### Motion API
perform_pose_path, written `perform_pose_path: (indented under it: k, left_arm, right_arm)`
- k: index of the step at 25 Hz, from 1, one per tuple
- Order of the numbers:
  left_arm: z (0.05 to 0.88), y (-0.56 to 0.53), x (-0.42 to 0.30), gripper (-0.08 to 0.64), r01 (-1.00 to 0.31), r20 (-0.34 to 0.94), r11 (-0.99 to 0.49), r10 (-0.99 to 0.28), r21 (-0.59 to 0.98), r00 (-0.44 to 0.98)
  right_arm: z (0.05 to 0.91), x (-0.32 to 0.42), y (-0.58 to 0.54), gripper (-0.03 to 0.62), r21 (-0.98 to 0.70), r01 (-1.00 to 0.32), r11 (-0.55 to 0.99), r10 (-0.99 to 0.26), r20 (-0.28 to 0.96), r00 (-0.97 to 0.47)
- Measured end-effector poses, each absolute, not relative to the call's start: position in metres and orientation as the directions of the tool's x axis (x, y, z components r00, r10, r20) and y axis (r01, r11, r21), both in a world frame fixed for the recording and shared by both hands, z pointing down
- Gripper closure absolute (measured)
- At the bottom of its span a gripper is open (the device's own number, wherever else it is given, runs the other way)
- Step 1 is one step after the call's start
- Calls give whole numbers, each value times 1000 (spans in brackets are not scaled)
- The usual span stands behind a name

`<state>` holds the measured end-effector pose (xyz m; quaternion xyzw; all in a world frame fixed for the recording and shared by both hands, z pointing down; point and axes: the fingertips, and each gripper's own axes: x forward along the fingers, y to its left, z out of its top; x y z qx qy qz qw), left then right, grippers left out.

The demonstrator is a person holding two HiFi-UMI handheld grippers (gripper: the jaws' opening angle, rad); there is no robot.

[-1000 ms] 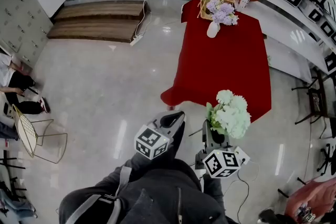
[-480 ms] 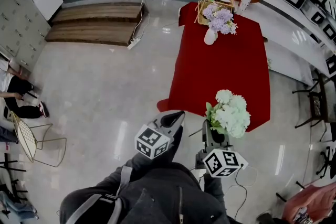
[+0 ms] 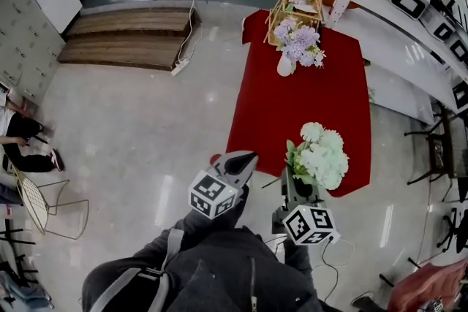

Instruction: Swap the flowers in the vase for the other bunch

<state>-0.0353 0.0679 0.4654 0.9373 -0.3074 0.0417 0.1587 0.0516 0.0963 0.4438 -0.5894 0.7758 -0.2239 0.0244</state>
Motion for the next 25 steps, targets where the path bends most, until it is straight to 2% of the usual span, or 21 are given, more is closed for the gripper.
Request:
perform_pose_path:
  k: [25]
  left_arm:
    - [450,-94,7,552,-581,123,-759,-573,292,810]
  right_arm:
    - [434,105,-51,518,-367,-915,168,-934,239,-267]
